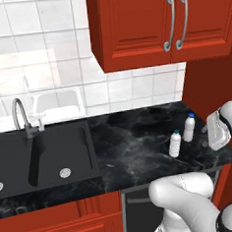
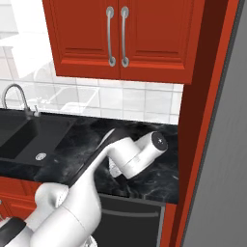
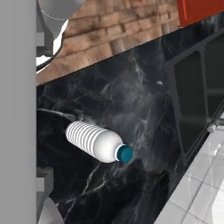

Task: Take the bottled waters from the counter and place them in the freezer to freeze. Close the freezer door after placing the bottles.

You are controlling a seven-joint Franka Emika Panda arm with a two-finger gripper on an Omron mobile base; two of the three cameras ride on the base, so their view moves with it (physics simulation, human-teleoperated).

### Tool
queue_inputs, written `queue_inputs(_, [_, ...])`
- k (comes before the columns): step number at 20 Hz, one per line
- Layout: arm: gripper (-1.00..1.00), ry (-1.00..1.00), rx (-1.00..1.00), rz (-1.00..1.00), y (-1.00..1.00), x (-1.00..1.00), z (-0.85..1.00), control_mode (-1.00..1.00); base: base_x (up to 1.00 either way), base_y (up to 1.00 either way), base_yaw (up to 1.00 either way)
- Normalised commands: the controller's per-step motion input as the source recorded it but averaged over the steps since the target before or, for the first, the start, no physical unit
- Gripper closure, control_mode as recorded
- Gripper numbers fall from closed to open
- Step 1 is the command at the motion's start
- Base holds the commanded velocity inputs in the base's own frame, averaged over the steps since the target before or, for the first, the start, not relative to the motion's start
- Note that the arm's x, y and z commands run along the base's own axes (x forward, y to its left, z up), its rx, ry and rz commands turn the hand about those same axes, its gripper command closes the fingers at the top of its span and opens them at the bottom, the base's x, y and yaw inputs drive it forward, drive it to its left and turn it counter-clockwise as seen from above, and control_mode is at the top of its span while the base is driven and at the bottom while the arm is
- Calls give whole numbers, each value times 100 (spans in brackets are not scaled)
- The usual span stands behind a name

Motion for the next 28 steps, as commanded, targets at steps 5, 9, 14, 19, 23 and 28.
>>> queue_inputs(5, [-100,-15,5,19,0,13,-24,-100,0,0,0])
queue_inputs(9, [-100,-13,8,13,0,26,-20,-100,0,0,0])
queue_inputs(14, [-100,-9,8,6,0,39,-15,-100,0,0,0])
queue_inputs(19, [-100,-8,8,7,0,28,-13,-100,0,0,0])
queue_inputs(23, [-100,-2,12,7,0,13,-11,-100,0,0,0])
queue_inputs(28, [-100,0,2,0,0,12,-22,-100,0,0,0])
